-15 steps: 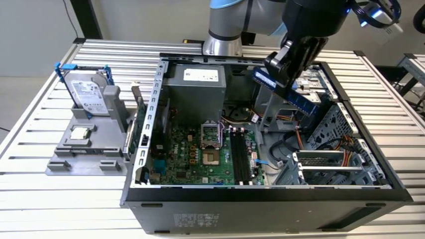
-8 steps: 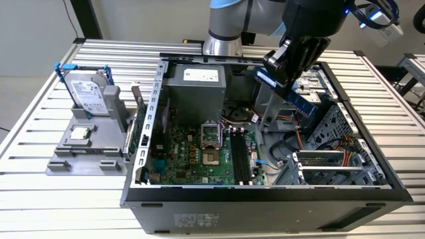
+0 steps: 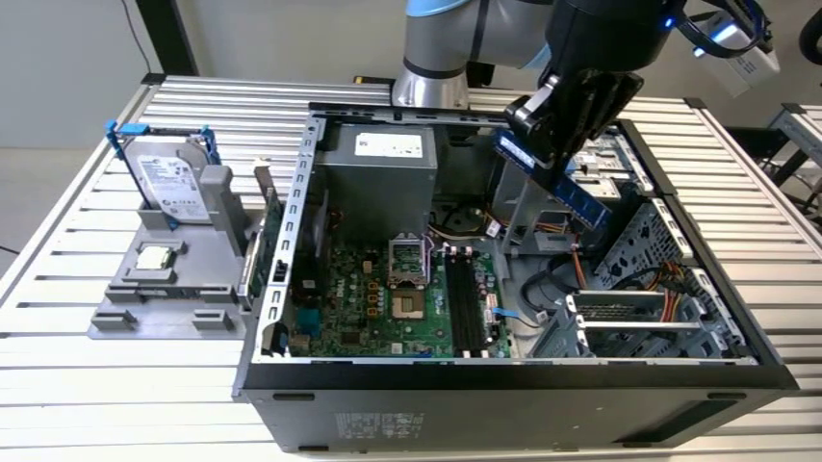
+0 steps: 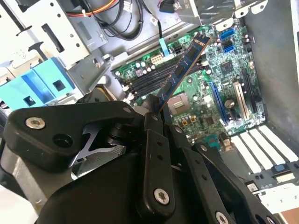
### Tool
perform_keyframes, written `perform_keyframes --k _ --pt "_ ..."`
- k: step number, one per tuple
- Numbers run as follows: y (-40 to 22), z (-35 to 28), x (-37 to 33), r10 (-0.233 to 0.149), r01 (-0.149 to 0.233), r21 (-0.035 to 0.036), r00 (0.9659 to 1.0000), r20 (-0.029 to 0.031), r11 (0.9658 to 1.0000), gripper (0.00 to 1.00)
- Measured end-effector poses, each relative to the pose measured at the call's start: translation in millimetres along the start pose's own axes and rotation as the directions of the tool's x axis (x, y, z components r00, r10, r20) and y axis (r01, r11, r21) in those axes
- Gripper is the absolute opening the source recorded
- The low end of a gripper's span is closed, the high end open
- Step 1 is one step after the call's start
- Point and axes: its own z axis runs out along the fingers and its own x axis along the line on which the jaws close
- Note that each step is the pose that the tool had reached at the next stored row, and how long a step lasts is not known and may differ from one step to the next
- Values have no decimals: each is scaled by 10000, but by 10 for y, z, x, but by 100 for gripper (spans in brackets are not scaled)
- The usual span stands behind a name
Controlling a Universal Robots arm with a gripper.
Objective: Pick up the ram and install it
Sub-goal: 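Insert the ram into the slot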
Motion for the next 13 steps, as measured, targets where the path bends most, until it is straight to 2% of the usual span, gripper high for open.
perform_keyframes --k 4,7,10,13 --pt "0 0 0 378 -378 14 9993 -2 9993 0" --pt "0 0 0 718 -718 27 9974 -2 9974 0" --pt "0 0 0 1096 -1096 40 9940 -2 9940 0" --pt "0 0 0 1473 -1473 54 9891 -2 9891 0"
